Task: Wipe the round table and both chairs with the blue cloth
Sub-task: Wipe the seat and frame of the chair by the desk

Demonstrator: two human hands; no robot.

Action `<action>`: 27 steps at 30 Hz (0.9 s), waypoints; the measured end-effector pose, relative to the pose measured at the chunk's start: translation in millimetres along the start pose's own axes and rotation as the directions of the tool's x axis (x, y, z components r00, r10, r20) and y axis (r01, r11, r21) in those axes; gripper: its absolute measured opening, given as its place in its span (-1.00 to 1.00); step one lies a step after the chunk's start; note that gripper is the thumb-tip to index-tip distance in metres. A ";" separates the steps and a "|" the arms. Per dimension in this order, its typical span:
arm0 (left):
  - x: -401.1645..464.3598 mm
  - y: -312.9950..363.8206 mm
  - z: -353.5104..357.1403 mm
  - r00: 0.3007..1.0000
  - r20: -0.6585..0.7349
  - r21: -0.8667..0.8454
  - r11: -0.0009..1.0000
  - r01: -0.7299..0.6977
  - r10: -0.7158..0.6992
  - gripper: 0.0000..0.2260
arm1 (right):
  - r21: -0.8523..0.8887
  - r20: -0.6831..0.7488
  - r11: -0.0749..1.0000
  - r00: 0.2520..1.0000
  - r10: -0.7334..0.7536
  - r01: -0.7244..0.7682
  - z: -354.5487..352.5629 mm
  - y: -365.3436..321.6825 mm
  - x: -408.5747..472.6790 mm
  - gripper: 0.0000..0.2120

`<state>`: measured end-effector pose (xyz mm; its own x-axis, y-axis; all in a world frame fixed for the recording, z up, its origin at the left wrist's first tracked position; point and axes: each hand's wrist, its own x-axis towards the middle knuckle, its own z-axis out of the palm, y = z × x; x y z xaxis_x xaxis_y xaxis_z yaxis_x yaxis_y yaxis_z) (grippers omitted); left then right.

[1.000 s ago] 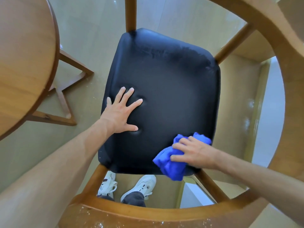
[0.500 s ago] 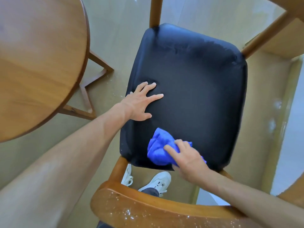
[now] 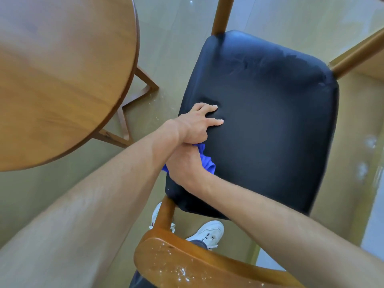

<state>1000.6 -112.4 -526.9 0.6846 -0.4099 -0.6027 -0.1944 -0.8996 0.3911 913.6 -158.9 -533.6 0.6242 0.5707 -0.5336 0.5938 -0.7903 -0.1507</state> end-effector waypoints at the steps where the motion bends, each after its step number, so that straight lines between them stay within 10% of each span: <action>1: -0.6 0.3 1.4 1.000 0.000 0.010 1.000 0.002 -0.002 -0.39 | -0.027 -0.005 0.998 0.999 -0.048 0.048 3.0 -7.3 -11.2 -0.71; 10: -12.6 6.3 0.6 0.999 0.039 0.014 1.000 0.027 -0.028 -0.32 | -0.128 0.167 0.870 0.875 -0.455 0.476 -5.1 7.0 -59.3 -0.76; 16: -12.5 3.7 -1.1 0.999 0.052 0.043 0.999 0.002 -0.005 -0.34 | -0.202 -0.078 0.873 0.881 -0.467 0.444 -19.2 140.1 -89.7 -0.70; 20: -13.2 -0.5 4.2 0.998 0.063 0.071 0.997 -0.008 0.004 -0.35 | -0.054 -0.287 0.995 0.956 0.064 -0.083 -34.7 243.0 -85.3 -0.59; 24: -14.0 3.1 9.7 0.998 0.058 0.114 0.993 -0.010 0.003 -0.15 | 0.441 -0.284 0.716 0.673 0.683 -0.541 -31.6 245.1 -59.1 -0.51; 27: -14.1 9.5 14.3 0.999 0.039 0.153 0.988 0.028 -0.034 -0.10 | 0.460 -0.292 0.668 0.611 0.736 -0.584 -20.9 218.0 -49.8 -0.43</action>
<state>979.1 -117.4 -524.6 0.6628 -0.3845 -0.6426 -0.2806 -0.9231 0.2629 1022.5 -354.9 -522.6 0.9666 -0.1677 -0.1937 -0.2017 -0.9642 -0.1720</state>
